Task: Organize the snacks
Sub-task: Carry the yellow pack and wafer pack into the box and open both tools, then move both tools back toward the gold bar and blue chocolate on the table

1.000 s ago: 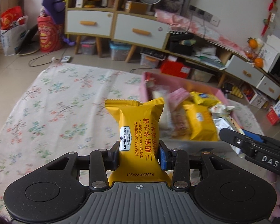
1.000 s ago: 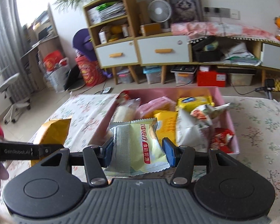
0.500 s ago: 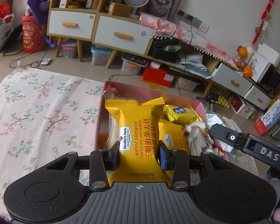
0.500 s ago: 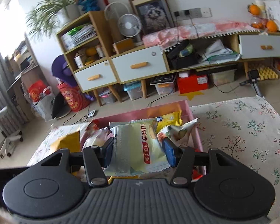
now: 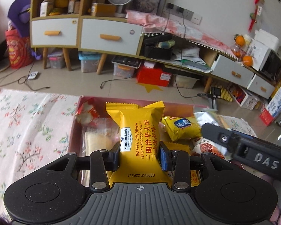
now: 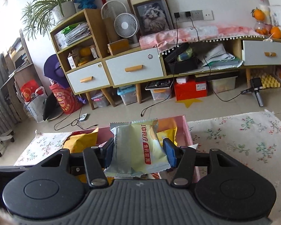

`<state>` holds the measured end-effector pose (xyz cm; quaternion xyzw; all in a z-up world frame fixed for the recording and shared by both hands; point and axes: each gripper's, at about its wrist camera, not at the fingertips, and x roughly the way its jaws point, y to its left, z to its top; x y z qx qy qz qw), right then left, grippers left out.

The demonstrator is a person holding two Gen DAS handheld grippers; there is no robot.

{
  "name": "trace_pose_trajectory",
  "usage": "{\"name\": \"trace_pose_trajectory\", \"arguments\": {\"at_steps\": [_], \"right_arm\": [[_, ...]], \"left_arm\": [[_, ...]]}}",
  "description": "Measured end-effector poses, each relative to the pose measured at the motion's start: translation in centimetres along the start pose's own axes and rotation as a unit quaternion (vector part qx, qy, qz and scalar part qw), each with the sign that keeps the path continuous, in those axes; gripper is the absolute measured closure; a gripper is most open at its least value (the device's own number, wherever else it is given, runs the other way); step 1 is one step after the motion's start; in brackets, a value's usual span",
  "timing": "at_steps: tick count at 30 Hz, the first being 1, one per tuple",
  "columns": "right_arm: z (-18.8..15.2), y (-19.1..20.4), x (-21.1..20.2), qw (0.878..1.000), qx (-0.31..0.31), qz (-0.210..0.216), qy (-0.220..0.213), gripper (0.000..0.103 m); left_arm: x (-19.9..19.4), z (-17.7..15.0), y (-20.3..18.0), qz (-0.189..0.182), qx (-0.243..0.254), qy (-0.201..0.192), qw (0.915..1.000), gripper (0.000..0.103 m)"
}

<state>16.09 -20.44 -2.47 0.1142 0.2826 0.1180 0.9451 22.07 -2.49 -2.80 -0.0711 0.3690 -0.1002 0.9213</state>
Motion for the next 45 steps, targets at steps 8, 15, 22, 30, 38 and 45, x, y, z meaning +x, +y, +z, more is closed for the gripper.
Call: {"name": "trace_pose_trajectory", "arguments": {"at_steps": [8, 15, 22, 30, 38, 45], "right_arm": [[0.3, -0.7, -0.2, 1.0, 0.016, -0.002, -0.004, 0.038], [0.3, -0.5, -1.1, 1.0, 0.018, -0.015, 0.001, 0.033], [0.6, 0.3, -2.9, 1.0, 0.0, -0.025, 0.003, 0.024], [-0.3, 1.9, -5.1, 0.998, -0.037, -0.034, 0.022, 0.009], [-1.4, 3.1, -7.3, 0.996, -0.068, -0.044, 0.035, 0.0], [-2.9, 3.8, -8.3, 0.993, -0.081, -0.059, 0.054, 0.0]], "left_arm": [[-0.3, -0.1, -0.6, -0.004, 0.015, -0.016, 0.9997, 0.054], [-1.9, -0.3, -1.1, 0.002, 0.025, -0.014, 0.9996, 0.037], [-4.6, -1.2, -1.2, 0.009, 0.034, -0.011, 0.9993, 0.026], [-7.8, -2.8, -0.4, 0.024, 0.045, 0.002, 0.9987, 0.015], [-10.4, -4.6, 0.4, 0.053, 0.066, 0.014, 0.9963, 0.009], [-12.0, -6.7, 1.2, 0.052, 0.072, 0.036, 0.9953, 0.004]]}}
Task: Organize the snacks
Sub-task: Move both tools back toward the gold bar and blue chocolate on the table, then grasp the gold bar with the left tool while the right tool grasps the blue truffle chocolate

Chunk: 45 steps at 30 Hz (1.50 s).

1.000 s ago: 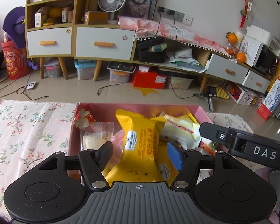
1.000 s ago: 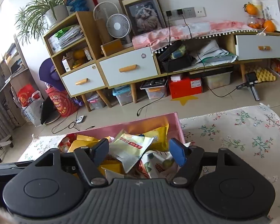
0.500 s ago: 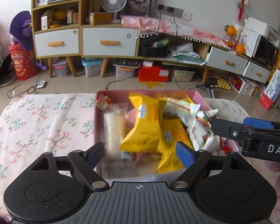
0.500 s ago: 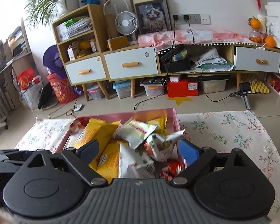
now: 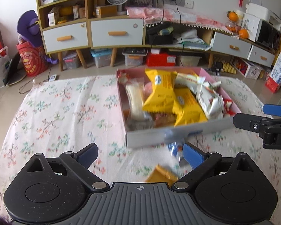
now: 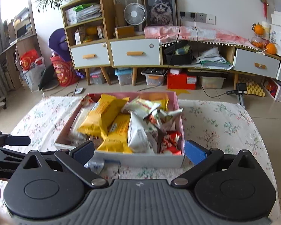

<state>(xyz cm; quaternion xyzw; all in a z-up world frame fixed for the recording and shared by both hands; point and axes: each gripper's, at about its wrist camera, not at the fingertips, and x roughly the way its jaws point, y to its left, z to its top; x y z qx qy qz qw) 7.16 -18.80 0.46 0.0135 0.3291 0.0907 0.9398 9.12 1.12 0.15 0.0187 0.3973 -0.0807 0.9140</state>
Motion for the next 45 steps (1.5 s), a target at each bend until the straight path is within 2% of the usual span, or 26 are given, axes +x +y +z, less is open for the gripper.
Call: {"name": "trace_pose_trajectory", "arguments": {"at_steps": [4, 9, 14, 17, 21, 24, 28, 31, 33, 39, 45], "right_arm": [[-1.5, 0.6, -0.2, 1.0, -0.009, -0.006, 0.013, 0.0], [-3.1, 1.4, 0.0, 0.999, -0.036, 0.001, 0.035, 0.0], [-3.7, 2.0, 0.4, 0.997, -0.04, 0.007, 0.065, 0.0], [-4.0, 2.3, 0.7, 0.995, -0.045, 0.004, 0.086, 0.0], [-4.4, 2.2, 1.3, 0.992, -0.035, -0.012, 0.117, 0.001], [-4.6, 2.1, 1.6, 0.991, -0.026, -0.002, 0.129, 0.002], [-4.5, 2.1, 1.9, 0.991, -0.012, 0.016, 0.134, 0.009], [-4.4, 2.4, 2.4, 0.989, -0.002, 0.031, 0.144, 0.015], [-4.4, 2.7, 2.7, 0.988, -0.001, 0.04, 0.15, 0.016], [-4.1, 4.4, 3.5, 0.984, -0.002, 0.059, 0.166, 0.02], [-3.6, 5.4, 4.3, 0.984, 0.008, 0.067, 0.167, 0.023]], "left_arm": [[-0.1, -1.9, 0.6, -0.007, 0.002, 0.007, 0.9999, 0.004], [0.4, -3.1, 0.8, -0.005, 0.038, 0.021, 0.999, 0.004], [0.8, -4.2, 0.8, -0.028, 0.064, 0.038, 0.9969, 0.004], [1.4, -4.8, 0.6, -0.043, 0.087, 0.055, 0.9937, 0.008], [1.9, -5.2, 0.8, -0.051, 0.098, 0.067, 0.9916, 0.023], [2.3, -5.3, 1.1, -0.06, 0.097, 0.074, 0.9907, 0.036], [2.5, -5.4, 1.1, -0.067, 0.107, 0.074, 0.9893, 0.043], [2.4, -5.3, 1.0, -0.069, 0.111, 0.071, 0.9889, 0.059], [2.3, -5.1, 0.8, -0.068, 0.112, 0.072, 0.9888, 0.073], [2.5, -4.7, 1.1, -0.042, 0.098, 0.071, 0.9918, 0.076], [2.5, -4.3, 2.8, -0.018, 0.052, 0.075, 0.9956, 0.077]]}}
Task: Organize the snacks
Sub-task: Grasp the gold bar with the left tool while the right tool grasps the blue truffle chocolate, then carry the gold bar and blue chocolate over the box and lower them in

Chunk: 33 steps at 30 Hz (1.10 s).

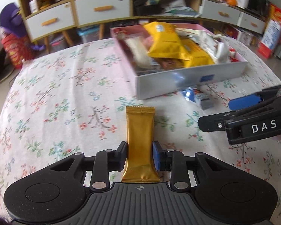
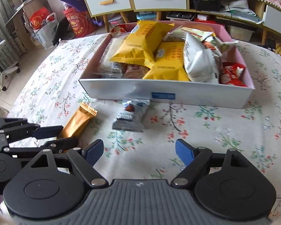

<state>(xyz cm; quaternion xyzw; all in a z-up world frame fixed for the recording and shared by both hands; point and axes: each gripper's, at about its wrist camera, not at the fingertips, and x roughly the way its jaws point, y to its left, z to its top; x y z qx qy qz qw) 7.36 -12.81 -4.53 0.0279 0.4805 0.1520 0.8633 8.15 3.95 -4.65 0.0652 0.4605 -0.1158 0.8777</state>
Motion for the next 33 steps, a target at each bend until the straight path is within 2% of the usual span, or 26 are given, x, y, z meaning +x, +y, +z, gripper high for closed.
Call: {"name": "trace_pose_trajectory", "arguments": {"at_steps": [5, 10, 14, 17, 22, 25, 33], "right_arm": [[1.0, -0.1, 0.7, 1.0, 0.022, -0.002, -0.005, 0.028], [1.3, 0.5, 1.2, 0.999, 0.034, -0.004, -0.011, 0.041], [1.4, 1.2, 1.5, 0.999, 0.027, -0.016, -0.016, 0.044], [1.5, 1.6, 1.7, 0.999, 0.013, -0.027, -0.02, 0.052], [1.4, 1.6, 1.6, 0.998, -0.005, -0.051, -0.027, 0.074], [1.5, 1.2, 1.5, 0.999, -0.001, -0.043, -0.028, 0.081], [1.4, 0.6, 0.8, 1.0, 0.022, 0.003, -0.013, 0.085]], "left_arm": [[0.1, 0.1, 1.0, 0.007, -0.031, 0.009, 0.9995, 0.077], [0.2, 0.4, 1.2, 0.009, -0.044, 0.012, 0.9989, 0.077], [0.4, 0.6, 1.2, 0.008, -0.048, 0.014, 0.9987, 0.077], [0.3, 0.7, 1.1, 0.007, -0.049, 0.014, 0.9987, 0.077], [0.2, 0.7, 1.1, 0.009, -0.045, 0.015, 0.9988, 0.077], [0.1, 0.7, 1.1, 0.01, -0.047, 0.014, 0.9987, 0.077], [0.0, 1.0, 0.9, 0.009, -0.057, 0.012, 0.9982, 0.077]]}}
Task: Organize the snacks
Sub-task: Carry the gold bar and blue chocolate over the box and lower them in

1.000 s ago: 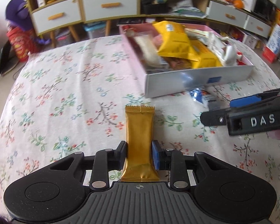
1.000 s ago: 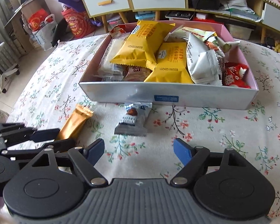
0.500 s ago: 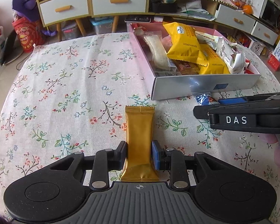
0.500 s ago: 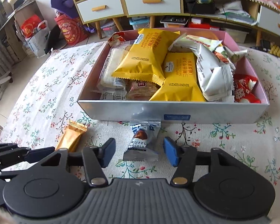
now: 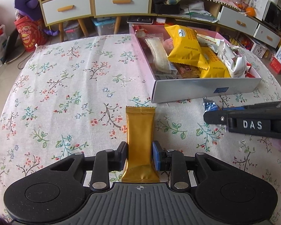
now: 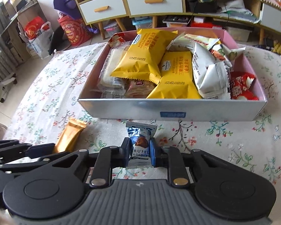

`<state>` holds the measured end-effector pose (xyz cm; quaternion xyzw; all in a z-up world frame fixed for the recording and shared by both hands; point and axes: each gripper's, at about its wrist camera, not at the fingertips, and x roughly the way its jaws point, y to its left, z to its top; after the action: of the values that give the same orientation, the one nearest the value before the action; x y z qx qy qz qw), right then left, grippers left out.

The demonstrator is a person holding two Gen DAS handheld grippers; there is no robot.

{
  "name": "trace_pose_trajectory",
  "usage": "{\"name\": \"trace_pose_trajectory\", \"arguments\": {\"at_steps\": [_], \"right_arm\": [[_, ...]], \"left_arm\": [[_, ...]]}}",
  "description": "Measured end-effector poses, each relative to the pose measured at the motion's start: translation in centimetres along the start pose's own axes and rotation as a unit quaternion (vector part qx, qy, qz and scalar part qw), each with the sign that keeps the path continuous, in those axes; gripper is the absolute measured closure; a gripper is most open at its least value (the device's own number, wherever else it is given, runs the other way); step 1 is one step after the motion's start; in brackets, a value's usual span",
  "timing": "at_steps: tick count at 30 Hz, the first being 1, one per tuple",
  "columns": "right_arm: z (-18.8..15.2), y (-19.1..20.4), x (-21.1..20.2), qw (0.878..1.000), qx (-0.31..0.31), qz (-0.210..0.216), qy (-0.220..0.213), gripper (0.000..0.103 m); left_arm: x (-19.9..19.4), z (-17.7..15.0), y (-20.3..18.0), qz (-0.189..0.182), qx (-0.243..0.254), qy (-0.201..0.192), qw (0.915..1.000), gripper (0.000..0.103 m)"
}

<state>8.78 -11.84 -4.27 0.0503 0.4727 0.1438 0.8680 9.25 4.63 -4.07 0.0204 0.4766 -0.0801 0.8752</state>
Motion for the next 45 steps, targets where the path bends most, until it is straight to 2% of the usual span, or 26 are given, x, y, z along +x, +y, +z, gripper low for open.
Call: {"name": "trace_pose_trajectory", "arguments": {"at_steps": [5, 17, 27, 30, 37, 45], "right_arm": [[0.0, 0.3, -0.8, 1.0, -0.004, 0.017, 0.002, 0.085], [0.1, -2.0, -2.9, 0.998, 0.036, 0.045, -0.016, 0.085], [0.4, -3.9, -4.8, 0.993, 0.081, 0.062, -0.06, 0.085], [0.6, -4.4, -4.8, 0.991, 0.093, 0.063, -0.068, 0.085], [1.5, -5.0, -4.3, 0.986, 0.115, 0.071, -0.093, 0.085], [2.5, -5.8, -3.7, 0.979, 0.132, 0.084, -0.129, 0.085]], "left_arm": [[-0.3, 0.3, -0.3, -0.004, -0.006, -0.006, 1.0, 0.077], [-1.5, 1.3, 0.5, -0.012, -0.038, -0.031, 0.9987, 0.077], [-3.6, 3.1, 0.1, -0.028, -0.062, -0.076, 0.9947, 0.077], [-3.8, 3.7, -0.7, -0.016, -0.049, -0.094, 0.9942, 0.077], [-2.2, 5.8, -1.9, -0.019, -0.057, -0.104, 0.9927, 0.077], [0.2, 7.4, -3.2, -0.039, -0.05, -0.124, 0.9903, 0.077]]}}
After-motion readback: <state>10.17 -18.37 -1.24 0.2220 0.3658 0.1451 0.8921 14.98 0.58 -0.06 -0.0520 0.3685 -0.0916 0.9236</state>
